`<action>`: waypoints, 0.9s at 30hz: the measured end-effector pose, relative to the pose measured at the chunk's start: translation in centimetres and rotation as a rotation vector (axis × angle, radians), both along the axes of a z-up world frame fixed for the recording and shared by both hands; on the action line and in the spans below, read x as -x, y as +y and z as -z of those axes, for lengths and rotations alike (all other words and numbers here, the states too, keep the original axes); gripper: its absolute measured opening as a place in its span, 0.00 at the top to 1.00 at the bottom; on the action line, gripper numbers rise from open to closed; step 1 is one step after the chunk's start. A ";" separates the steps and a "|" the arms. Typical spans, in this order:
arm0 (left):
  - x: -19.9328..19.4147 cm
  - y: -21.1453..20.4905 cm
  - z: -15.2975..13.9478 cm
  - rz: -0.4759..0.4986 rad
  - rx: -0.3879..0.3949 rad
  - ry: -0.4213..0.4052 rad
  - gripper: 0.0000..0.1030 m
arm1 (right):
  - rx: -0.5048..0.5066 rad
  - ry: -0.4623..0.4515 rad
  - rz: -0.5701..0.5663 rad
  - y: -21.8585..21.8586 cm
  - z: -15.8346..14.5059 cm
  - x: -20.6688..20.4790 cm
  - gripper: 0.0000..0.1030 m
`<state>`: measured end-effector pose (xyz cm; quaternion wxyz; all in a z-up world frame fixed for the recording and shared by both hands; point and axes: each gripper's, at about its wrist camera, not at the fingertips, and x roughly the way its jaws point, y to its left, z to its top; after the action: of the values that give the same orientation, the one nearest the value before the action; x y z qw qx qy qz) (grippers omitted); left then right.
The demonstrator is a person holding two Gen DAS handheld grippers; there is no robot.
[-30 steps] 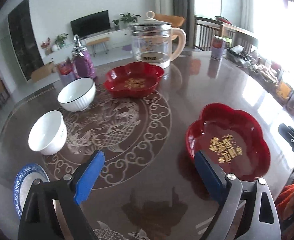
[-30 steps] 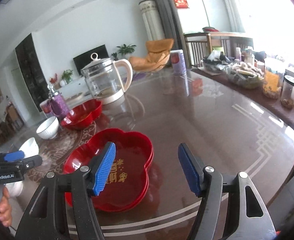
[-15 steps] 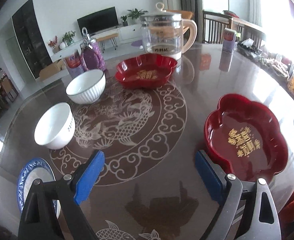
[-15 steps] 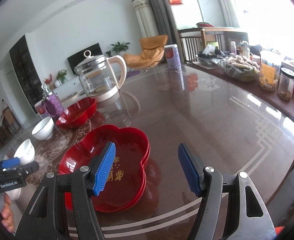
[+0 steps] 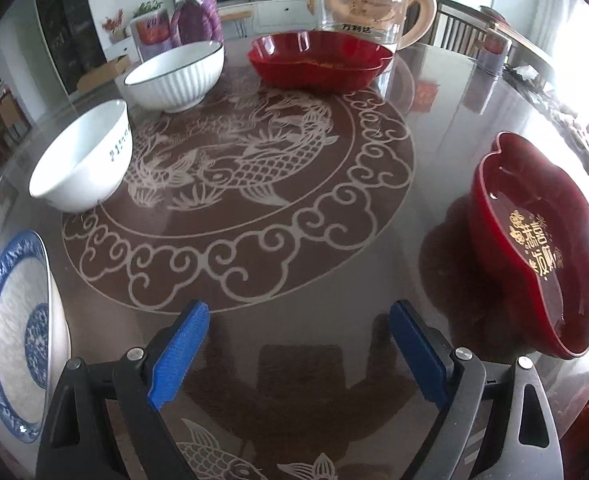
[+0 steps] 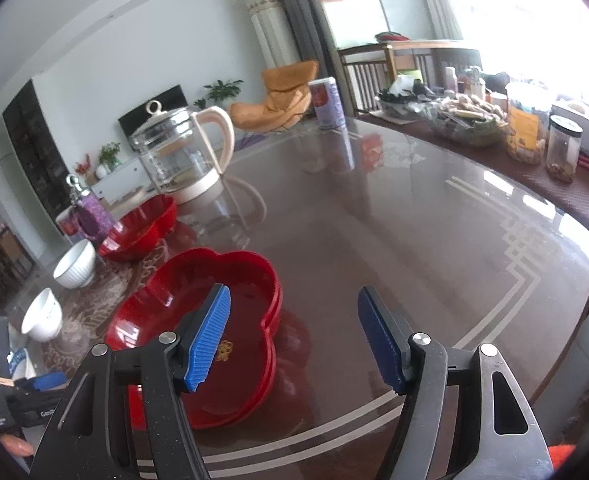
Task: Organize plates and bowls
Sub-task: 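Open the right tool off the red plate and withdraw it, then move the left tool toward a red flower-shaped plate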
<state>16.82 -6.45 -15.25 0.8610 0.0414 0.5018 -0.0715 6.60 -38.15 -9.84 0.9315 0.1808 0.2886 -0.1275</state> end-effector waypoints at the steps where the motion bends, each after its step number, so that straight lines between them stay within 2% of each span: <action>1: 0.0 0.1 0.2 -0.006 0.001 0.005 0.12 | -0.006 0.008 0.007 -0.2 0.1 0.0 0.32; 6: -0.2 0.6 0.4 -0.016 0.005 0.002 0.10 | -0.061 0.029 0.035 -1.3 0.8 -0.1 0.32; 12: -0.5 0.6 0.8 -0.022 0.006 0.003 0.00 | -0.114 0.061 0.050 -1.9 1.5 -0.5 0.32; 27: -0.4 0.6 0.8 -0.023 0.006 0.006 0.00 | -0.146 0.074 0.025 -1.5 1.8 -1.6 0.32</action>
<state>17.24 -5.82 -16.00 0.8603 0.0329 0.5048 -0.0631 8.21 -39.66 -11.63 0.9029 0.2469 0.3291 -0.1243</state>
